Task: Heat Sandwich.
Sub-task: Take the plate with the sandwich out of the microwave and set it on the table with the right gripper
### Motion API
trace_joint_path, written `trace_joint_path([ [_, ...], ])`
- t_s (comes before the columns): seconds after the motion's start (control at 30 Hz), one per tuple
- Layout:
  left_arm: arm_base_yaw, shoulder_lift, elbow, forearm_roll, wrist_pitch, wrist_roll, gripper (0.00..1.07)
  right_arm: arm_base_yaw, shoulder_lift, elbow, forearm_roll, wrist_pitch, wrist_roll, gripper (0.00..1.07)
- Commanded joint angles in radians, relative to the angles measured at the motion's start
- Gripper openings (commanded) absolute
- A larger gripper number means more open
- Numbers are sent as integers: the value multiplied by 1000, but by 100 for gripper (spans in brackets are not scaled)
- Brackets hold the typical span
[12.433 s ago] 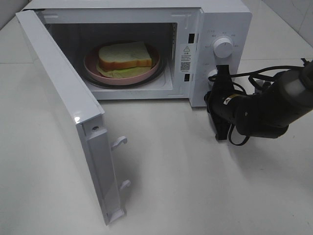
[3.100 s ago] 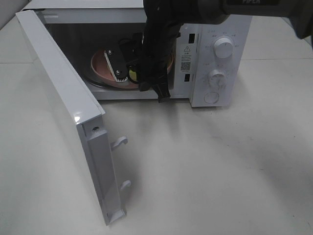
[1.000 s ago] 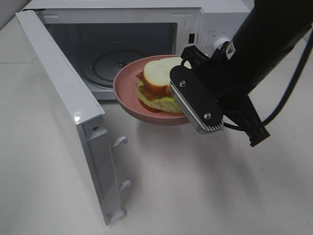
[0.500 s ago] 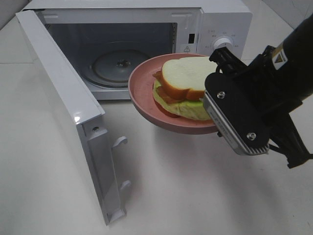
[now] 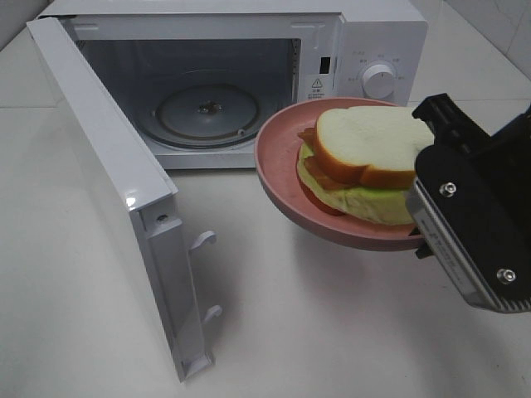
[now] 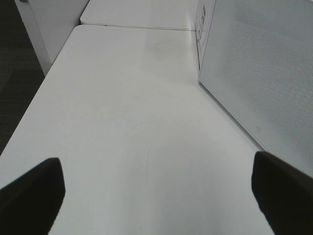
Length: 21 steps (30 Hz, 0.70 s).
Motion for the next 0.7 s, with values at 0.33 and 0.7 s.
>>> trace_joint_path([
  [0.33, 2, -26, 3, 0, -5, 1, 98, -4, -82, 62, -161, 67, 325, 1],
  [0.7, 2, -26, 3, 0, -5, 1, 98, -4, -83, 67, -299, 113, 638, 0],
])
